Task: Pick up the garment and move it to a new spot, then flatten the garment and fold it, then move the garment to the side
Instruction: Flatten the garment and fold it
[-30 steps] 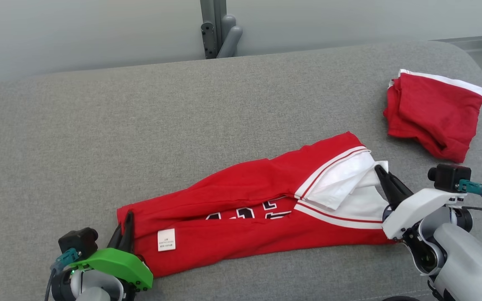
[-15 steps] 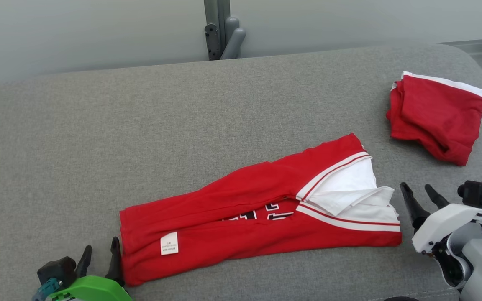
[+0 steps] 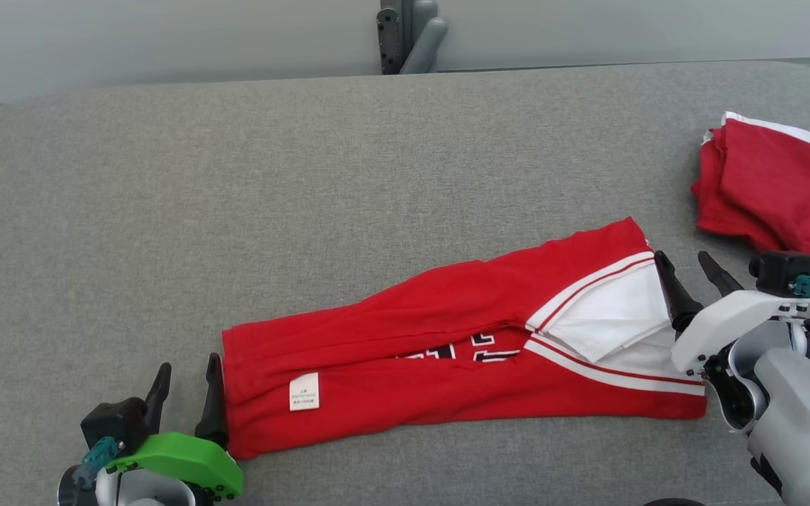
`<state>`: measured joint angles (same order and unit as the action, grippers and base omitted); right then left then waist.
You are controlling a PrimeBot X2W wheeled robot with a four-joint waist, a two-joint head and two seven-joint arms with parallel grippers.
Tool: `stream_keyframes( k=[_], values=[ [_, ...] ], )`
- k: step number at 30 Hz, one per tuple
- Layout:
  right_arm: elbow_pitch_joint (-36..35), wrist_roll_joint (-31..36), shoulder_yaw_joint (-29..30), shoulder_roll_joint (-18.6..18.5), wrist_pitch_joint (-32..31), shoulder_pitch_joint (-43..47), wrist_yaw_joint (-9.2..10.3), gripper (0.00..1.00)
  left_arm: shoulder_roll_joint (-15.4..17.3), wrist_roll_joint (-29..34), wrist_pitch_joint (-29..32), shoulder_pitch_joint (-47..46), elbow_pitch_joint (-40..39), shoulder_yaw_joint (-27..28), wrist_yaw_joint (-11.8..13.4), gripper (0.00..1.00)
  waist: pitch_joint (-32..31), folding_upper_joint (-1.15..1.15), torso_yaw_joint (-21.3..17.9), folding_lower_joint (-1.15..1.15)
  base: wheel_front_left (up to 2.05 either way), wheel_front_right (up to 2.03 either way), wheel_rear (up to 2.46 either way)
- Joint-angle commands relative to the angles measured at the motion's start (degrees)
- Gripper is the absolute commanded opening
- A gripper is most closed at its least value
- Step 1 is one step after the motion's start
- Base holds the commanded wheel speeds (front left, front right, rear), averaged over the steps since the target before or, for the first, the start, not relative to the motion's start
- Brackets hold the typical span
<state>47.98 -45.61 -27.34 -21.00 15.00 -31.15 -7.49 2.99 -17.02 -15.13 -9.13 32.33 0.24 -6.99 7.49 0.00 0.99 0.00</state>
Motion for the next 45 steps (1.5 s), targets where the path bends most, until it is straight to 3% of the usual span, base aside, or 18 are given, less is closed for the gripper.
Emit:
stream_keyframes(
  k=[1,10,17,18,19,22,23,36,45],
  values=[
    [0.64,0.20,-0.21,0.12,-0.28,-0.16,0.01,1.00,0.04,0.46,0.04,-0.77,-0.06,0.08,-0.11,1.00,0.82,0.00,1.05,0.00,0.00,0.00,0.00],
    [8.17,-3.37,-3.78,1.99,-10.37,-0.29,0.01,1.00,-0.05,-1.26,0.04,-0.93,-0.41,-1.30,-0.44,1.00,1.61,0.00,2.56,0.00,0.00,0.00,0.00],
    [6.57,-7.58,-7.15,3.81,-13.87,3.51,-0.09,1.00,-0.05,-1.39,0.04,-0.75,-1.41,-1.50,-0.49,1.00,1.89,0.00,2.81,0.00,0.00,0.00,0.00],
    [5.95,-8.17,-7.81,4.10,-14.07,3.95,-0.16,0.92,-0.05,-1.38,0.04,-0.79,-1.49,-1.63,-0.50,1.00,1.83,0.00,2.84,0.00,0.00,0.00,0.00],
    [5.30,-8.57,-8.41,4.28,-13.96,4.33,-0.21,0.63,-0.05,-1.48,0.04,-0.80,-1.63,-1.78,-0.50,1.00,1.75,0.00,2.89,0.00,0.00,0.00,0.00],
    [3.81,-9.52,-10.15,4.41,-13.15,4.99,-0.28,0.06,-0.04,-1.53,0.05,-0.73,-1.94,-2.15,-0.40,1.00,1.51,0.00,3.03,0.00,0.00,0.00,0.00],
    [3.60,-9.81,-10.57,4.23,-12.90,5.11,-0.28,0.00,-0.04,-1.57,0.04,-0.68,-1.99,-2.24,-0.40,1.00,1.40,0.00,3.07,0.00,0.00,0.00,0.00],
    [5.68,-12.65,-9.42,-0.21,-3.47,1.36,0.08,0.00,-0.04,-2.33,0.05,0.21,-2.67,-3.16,-0.44,1.00,-0.05,0.00,3.46,0.00,0.00,0.00,0.00],
    [-0.60,-10.94,-10.24,-2.12,-0.20,-0.32,0.06,0.00,-0.03,-3.18,0.04,1.74,-2.62,-3.39,-0.47,1.00,-1.85,0.00,1.83,0.00,0.00,0.00,0.00]
  ],
)
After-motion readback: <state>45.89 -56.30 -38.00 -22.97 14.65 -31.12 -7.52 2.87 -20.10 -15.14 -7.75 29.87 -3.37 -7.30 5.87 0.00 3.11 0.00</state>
